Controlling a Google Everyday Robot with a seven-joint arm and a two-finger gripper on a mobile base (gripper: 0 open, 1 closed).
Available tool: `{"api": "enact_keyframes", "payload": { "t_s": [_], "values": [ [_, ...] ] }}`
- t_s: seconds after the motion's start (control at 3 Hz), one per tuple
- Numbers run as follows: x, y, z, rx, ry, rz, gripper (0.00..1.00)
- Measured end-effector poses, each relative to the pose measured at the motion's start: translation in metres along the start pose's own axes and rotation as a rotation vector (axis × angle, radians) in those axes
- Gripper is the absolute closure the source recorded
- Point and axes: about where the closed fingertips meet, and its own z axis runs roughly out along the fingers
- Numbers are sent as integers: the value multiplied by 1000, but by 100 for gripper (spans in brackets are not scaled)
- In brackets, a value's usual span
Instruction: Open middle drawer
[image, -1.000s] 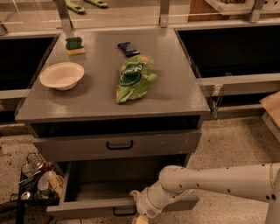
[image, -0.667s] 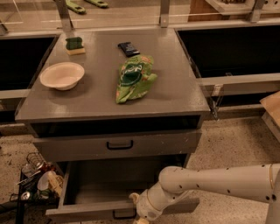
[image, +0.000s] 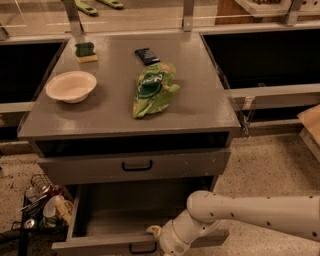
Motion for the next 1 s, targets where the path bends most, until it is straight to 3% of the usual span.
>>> {"api": "enact_keyframes", "payload": {
  "t_s": [0.33, 1.0],
  "values": [
    [13, 48, -20, -123, -68, -82, 0],
    [30, 90, -39, -188, -106, -166, 0]
  ]
}}
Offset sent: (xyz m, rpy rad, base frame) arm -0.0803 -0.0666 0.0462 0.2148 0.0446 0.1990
